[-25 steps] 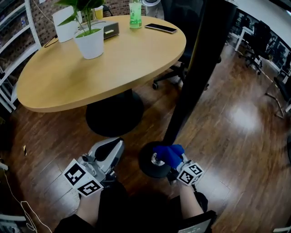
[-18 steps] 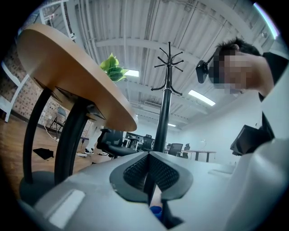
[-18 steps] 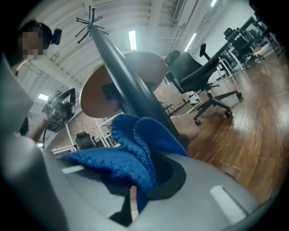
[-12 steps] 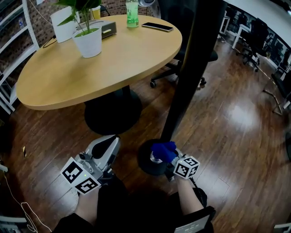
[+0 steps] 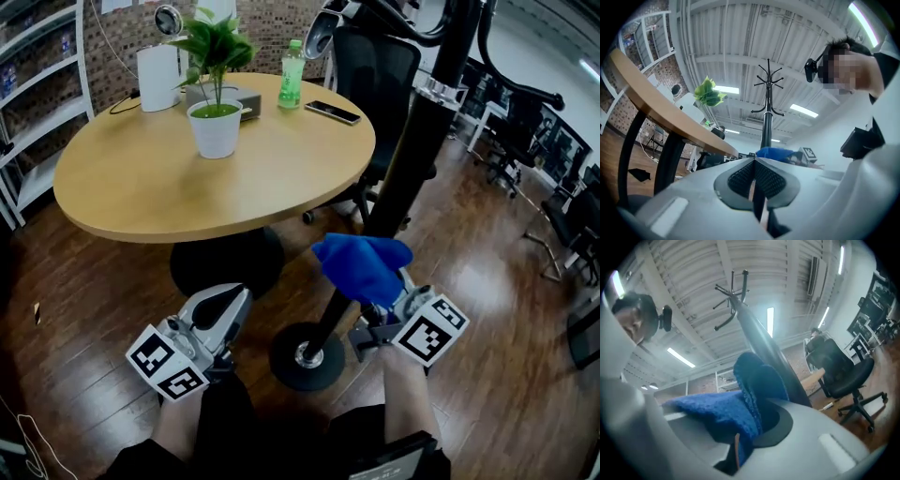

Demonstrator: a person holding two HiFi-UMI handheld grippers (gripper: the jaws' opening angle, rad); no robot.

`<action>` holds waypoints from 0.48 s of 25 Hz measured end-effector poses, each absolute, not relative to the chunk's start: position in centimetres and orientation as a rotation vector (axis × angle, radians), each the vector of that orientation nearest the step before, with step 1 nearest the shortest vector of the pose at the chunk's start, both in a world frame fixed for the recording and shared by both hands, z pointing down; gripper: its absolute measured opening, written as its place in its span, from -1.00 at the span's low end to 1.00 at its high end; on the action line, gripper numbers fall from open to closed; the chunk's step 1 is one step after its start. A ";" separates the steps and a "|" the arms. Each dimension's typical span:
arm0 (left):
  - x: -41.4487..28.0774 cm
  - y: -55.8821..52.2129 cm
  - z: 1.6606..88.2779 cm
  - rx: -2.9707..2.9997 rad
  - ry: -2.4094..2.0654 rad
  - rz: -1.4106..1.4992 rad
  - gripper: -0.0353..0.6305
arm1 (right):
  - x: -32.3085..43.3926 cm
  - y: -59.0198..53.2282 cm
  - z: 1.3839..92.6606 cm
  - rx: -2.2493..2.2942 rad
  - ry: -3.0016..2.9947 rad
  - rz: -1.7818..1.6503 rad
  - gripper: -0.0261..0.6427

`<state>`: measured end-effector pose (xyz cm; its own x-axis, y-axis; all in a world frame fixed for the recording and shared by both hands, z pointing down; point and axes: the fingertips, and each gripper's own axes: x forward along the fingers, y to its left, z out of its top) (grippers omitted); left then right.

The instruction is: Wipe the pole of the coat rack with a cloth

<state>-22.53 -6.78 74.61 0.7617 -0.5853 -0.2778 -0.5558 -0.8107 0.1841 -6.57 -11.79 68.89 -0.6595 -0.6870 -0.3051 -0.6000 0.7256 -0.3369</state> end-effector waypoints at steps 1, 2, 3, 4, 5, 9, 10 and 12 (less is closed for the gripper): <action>-22.8 -6.8 74.1 2.868 -0.933 -0.514 -0.89 | -6.3 -11.8 66.1 -0.984 2.490 -0.255 -0.86; -23.0 -6.7 73.6 2.871 -0.937 -0.531 -0.89 | -6.0 -11.7 63.5 -0.974 2.464 -0.222 -0.86; -23.2 -6.7 73.1 2.873 -0.940 -0.548 -0.89 | -5.7 -11.7 61.1 -0.957 2.440 -0.191 -0.86; -23.4 -6.6 72.8 2.876 -0.942 -0.562 -0.89 | -5.3 -11.6 58.7 -0.936 2.419 -0.160 -0.86; -23.5 -6.5 72.5 2.878 -0.943 -0.574 -0.89 | -5.0 -11.4 56.5 -0.917 2.397 -0.126 -0.86; -23.7 -6.6 72.1 2.872 -0.948 -0.601 -0.89 | -2.7 -10.9 49.2 -0.897 2.303 0.042 -0.86; -23.6 -6.7 72.2 2.869 -0.945 -0.598 -0.89 | -2.2 -10.9 48.6 -0.900 2.297 0.067 -0.86; -23.2 -6.8 72.5 2.869 -0.935 -0.579 -0.89 | -1.4 -11.0 49.4 -0.910 2.293 0.060 -0.86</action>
